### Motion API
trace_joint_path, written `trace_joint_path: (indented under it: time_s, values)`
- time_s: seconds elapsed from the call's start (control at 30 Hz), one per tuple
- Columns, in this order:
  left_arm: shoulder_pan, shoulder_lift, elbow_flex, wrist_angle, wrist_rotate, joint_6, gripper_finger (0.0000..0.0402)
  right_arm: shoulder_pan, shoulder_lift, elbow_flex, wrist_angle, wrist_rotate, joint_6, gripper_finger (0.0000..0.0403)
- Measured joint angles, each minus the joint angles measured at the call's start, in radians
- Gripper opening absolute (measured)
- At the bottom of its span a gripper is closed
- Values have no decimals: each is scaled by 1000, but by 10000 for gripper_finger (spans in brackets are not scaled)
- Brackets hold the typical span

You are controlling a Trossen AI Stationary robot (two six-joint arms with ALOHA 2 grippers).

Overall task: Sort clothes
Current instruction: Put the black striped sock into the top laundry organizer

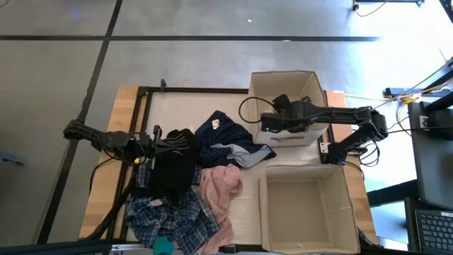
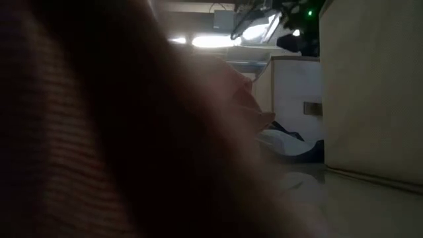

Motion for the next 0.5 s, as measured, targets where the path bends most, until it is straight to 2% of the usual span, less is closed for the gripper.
trace_joint_path:
  time_s: [0.3, 0.4, 0.5]
  values:
    - [0, 0, 0, 0, 0, 0, 1, -16, 0, -37, 68, -28, -14, 23]
    - [0, 0, 0, 1, 0, 0, 1, -16, 0, -37, 68, -28, -16, 45]
    - [0, 0, 0, 1, 0, 0, 1, -16, 0, -37, 68, -34, -34, 84]
